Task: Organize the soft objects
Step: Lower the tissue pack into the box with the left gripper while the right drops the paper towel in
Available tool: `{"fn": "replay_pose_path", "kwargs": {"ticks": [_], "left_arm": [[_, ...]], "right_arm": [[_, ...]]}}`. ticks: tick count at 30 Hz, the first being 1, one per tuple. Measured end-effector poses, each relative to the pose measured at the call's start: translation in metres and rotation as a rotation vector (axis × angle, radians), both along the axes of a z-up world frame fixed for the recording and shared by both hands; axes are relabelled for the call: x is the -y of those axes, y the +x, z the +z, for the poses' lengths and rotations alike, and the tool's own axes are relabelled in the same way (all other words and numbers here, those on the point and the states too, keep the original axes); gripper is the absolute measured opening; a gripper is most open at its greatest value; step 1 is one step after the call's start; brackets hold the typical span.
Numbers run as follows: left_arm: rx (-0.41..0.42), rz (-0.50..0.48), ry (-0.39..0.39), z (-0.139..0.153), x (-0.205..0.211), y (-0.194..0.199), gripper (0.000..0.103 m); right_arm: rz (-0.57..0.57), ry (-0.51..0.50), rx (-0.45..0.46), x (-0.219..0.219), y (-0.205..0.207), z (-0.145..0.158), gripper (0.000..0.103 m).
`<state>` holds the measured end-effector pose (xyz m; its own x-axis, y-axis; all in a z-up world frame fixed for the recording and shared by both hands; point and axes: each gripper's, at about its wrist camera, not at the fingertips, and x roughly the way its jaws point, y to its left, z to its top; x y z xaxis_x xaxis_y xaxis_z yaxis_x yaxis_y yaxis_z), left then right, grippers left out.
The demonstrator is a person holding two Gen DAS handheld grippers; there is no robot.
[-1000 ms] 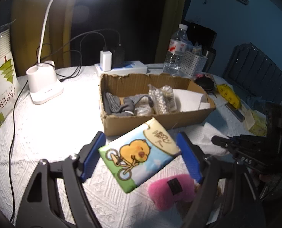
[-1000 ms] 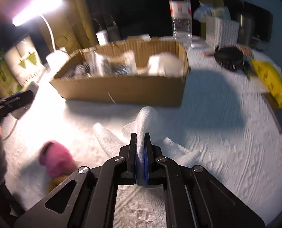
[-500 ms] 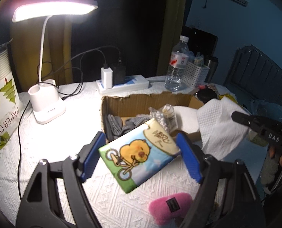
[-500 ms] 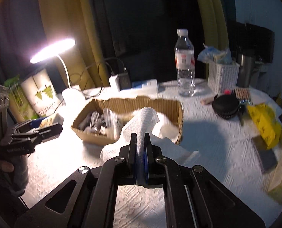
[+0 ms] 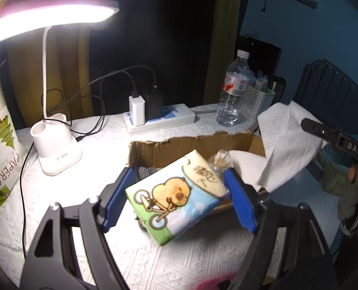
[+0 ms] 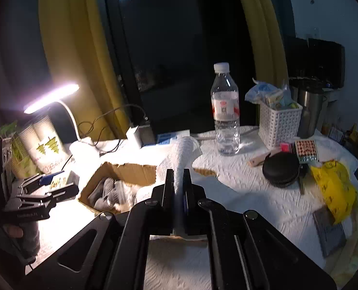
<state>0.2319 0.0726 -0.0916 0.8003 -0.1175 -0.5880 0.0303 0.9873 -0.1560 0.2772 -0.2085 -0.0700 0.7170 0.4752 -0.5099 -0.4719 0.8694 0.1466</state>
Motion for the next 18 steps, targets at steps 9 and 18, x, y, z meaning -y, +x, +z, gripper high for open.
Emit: {"fn": "replay_pose_path", "kwargs": {"ticks": [9,18], "left_arm": [[-0.049,0.003,-0.005,-0.018,0.003,0.024,0.078],[-0.104,-0.005,0.004,-0.037,0.009,0.047,0.078]], "right_arm": [[-0.032,-0.061,-0.017,-0.009,0.027,-0.024,0.006],[0.001,-0.098,-0.105,-0.025,0.045,-0.064,0.006]]}}
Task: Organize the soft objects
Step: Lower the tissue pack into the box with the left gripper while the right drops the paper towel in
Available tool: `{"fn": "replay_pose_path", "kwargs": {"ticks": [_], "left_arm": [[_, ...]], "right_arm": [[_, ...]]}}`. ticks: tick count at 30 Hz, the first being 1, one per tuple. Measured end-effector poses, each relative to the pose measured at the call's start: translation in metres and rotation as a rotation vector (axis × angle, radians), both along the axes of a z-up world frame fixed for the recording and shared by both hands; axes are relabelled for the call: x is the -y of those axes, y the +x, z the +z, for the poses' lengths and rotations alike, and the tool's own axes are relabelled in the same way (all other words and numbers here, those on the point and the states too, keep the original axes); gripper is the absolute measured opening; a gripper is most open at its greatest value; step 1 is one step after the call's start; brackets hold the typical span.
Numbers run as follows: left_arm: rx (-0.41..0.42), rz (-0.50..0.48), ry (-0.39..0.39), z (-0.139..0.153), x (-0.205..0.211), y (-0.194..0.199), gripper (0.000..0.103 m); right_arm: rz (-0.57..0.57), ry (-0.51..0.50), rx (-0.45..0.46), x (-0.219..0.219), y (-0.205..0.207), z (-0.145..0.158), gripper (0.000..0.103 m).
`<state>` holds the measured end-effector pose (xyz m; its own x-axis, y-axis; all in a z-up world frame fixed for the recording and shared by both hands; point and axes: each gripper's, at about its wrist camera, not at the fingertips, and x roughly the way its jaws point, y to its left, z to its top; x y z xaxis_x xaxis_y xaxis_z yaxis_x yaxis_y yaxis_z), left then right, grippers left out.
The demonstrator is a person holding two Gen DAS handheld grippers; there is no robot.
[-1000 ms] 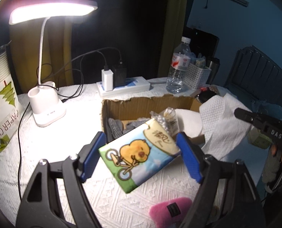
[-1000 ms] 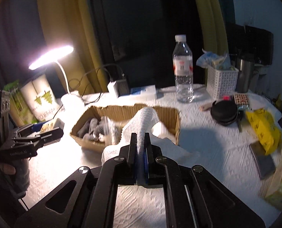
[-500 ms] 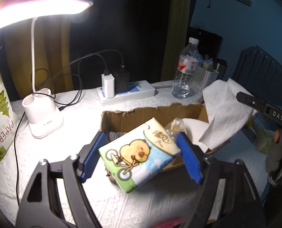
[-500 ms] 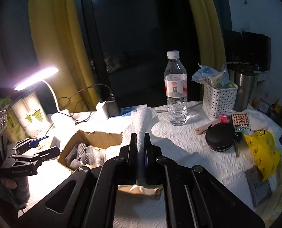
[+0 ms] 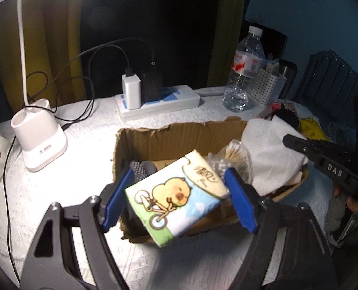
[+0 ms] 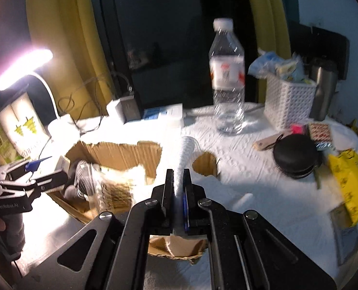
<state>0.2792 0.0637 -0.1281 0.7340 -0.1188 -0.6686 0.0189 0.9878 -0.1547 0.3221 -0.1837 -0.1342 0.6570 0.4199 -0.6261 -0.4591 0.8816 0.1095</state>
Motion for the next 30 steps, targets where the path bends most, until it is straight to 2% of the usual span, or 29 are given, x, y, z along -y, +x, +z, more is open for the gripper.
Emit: {"fn": "replay_pose_path", "kwargs": {"ticks": [7,13,16,17,19,23,30], "left_arm": [[-0.058,-0.012,0.009,-0.018,0.004,0.013,0.079],[-0.057,-0.020,0.018,-0.020,0.008,0.014,0.079],[-0.043,-0.020,0.014,-0.015,0.006,0.011,0.080],[-0.036,-0.019,0.012,-0.013,0.006,0.010,0.082],[-0.019,-0.022,0.010,-0.008,0.006,0.006,0.091],[0.009,-0.025,0.013,0.001,0.006,-0.004,0.092],[0.052,-0.018,0.004,0.014,0.004,-0.024,0.092]], "right_arm": [[0.016,-0.047,-0.075,-0.014,0.006,-0.030,0.006],[0.015,-0.086,-0.062,-0.017,0.005,-0.033,0.007],[0.021,-0.082,-0.073,-0.017,0.006,-0.032,0.013],[0.025,-0.083,-0.075,-0.018,0.005,-0.032,0.019],[0.034,-0.080,-0.080,-0.019,0.004,-0.030,0.027],[0.035,-0.081,-0.070,-0.020,-0.003,-0.023,0.041],[0.015,-0.075,-0.030,-0.015,-0.022,-0.004,0.042]]}}
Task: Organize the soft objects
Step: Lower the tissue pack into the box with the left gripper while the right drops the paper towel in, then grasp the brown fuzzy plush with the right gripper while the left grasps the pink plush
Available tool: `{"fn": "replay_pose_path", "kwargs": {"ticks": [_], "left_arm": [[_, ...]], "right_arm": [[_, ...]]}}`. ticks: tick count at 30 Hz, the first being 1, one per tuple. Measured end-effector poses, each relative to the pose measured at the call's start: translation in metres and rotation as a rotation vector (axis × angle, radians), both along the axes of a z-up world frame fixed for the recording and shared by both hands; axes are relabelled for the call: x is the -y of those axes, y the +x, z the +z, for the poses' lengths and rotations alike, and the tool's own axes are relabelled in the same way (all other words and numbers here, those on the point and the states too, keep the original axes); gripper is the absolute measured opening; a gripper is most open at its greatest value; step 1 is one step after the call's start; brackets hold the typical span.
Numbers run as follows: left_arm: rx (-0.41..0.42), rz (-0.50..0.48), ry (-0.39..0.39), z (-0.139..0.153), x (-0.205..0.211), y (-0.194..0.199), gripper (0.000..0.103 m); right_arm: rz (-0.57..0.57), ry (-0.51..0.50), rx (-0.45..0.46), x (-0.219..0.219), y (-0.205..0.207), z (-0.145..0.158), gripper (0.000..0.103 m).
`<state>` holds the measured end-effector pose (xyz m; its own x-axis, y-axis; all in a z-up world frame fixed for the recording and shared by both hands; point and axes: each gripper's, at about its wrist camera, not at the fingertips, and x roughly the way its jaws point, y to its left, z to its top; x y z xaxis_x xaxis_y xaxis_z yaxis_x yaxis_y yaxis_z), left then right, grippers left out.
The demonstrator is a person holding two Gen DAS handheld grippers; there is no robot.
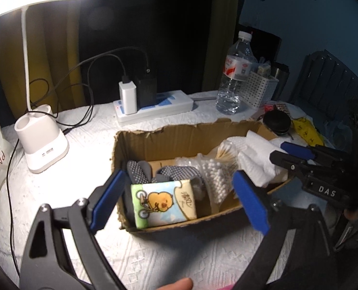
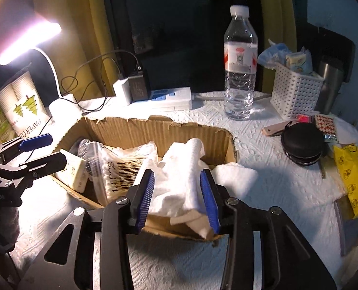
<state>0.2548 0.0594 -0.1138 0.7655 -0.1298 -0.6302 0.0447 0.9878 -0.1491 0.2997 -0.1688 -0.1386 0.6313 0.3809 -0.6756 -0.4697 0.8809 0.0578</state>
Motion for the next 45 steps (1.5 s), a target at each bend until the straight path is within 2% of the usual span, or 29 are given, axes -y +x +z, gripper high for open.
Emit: {"fn": "replay_pose_path", "kwargs": {"ticks": [17,37,38,39,41,45], "left_arm": [[0.047,-0.024,-0.007,0.009,0.007,-0.065,0.092],[0.067,-0.024,-0.025,-0.003,0.000,-0.133,0.092],[0.067,-0.022,-0.027,-0.005,0.000,-0.135,0.092],[0.066,-0.020,-0.030,-0.006,-0.001,-0.139,0.092],[0.063,-0.016,-0.034,-0.010,-0.003,-0.144,0.092],[0.048,-0.010,-0.037,-0.018,-0.006,-0.152,0.092]], "right_arm": [[-0.002,0.001,0.033,0.004,-0.066,0.020,0.043],[0.043,0.002,0.011,-0.017,-0.138,0.012,0.045],[0.044,0.002,0.010,-0.017,-0.140,0.011,0.048],[0.046,0.002,0.009,-0.017,-0.143,0.010,0.056],[0.053,0.004,0.003,-0.018,-0.148,0.008,0.063],[0.063,-0.001,-0.004,-0.021,-0.158,0.003,0.064]]}}
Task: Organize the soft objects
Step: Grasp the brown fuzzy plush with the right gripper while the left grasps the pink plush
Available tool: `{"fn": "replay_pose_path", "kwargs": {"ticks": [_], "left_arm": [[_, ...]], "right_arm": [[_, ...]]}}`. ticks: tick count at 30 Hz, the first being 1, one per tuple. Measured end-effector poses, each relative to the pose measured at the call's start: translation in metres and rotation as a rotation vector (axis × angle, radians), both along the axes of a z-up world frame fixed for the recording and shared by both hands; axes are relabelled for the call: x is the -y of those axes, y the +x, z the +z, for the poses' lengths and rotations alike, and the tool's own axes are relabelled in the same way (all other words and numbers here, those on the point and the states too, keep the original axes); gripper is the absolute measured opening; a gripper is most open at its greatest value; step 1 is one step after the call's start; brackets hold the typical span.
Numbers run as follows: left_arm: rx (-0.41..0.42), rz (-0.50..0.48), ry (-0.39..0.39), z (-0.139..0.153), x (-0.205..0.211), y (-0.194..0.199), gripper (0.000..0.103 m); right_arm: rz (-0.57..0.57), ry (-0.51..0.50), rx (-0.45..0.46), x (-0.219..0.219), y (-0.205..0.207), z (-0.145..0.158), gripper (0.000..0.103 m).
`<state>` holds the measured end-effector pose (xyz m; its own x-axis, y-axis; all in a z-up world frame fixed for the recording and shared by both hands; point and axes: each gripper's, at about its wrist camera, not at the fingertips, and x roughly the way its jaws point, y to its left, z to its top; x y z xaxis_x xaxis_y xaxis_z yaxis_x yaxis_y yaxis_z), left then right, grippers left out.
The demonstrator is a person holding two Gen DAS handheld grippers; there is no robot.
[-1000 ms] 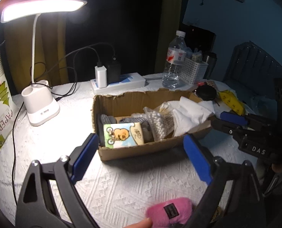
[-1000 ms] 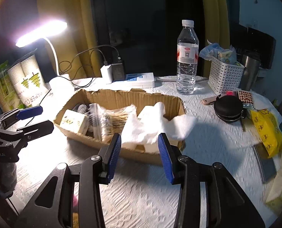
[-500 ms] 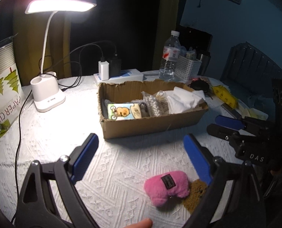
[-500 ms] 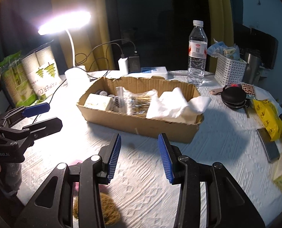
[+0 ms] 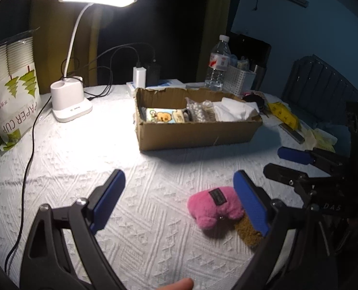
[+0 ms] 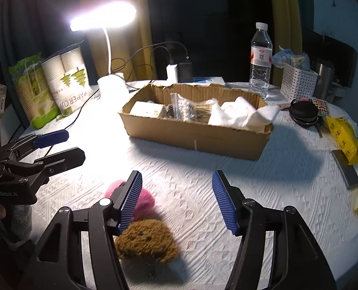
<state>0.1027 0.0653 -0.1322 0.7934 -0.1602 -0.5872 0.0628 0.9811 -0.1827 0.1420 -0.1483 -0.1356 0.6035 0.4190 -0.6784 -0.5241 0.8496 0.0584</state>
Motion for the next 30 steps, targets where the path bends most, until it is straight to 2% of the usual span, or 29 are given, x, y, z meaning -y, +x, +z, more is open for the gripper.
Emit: {"fn": "replay_pose_path", "kwargs": {"ticks": [5,9,16,18,20,24,27,30], "left_arm": [[-0.016,0.006,0.000,-0.009,-0.003,-0.007,0.092],[-0.030,0.019,-0.007,-0.017,-0.007,-0.012,0.092],[-0.050,0.013,-0.018,-0.027,-0.005,-0.017,0.092],[-0.051,0.015,-0.023,-0.029,-0.005,-0.017,0.093],[-0.054,0.014,-0.030,-0.030,-0.004,-0.017,0.099],[-0.066,-0.003,-0.022,-0.032,0.003,-0.013,0.099],[-0.078,-0.012,-0.010,-0.033,0.011,-0.007,0.099],[-0.093,-0.022,0.010,-0.035,0.020,0.000,0.099]], "right_arm": [[0.022,-0.010,-0.016,-0.006,-0.011,-0.009,0.065],[0.056,-0.020,-0.040,-0.011,-0.021,-0.019,0.077],[0.132,-0.076,-0.104,-0.021,-0.033,-0.043,0.077],[0.135,-0.082,-0.112,-0.022,-0.036,-0.047,0.077],[0.134,-0.095,-0.119,-0.022,-0.037,-0.053,0.077],[0.124,-0.114,-0.140,-0.020,-0.037,-0.063,0.077],[0.116,-0.066,-0.170,-0.010,-0.032,-0.065,0.075],[0.093,-0.046,-0.159,0.001,-0.029,-0.062,0.070]]}}
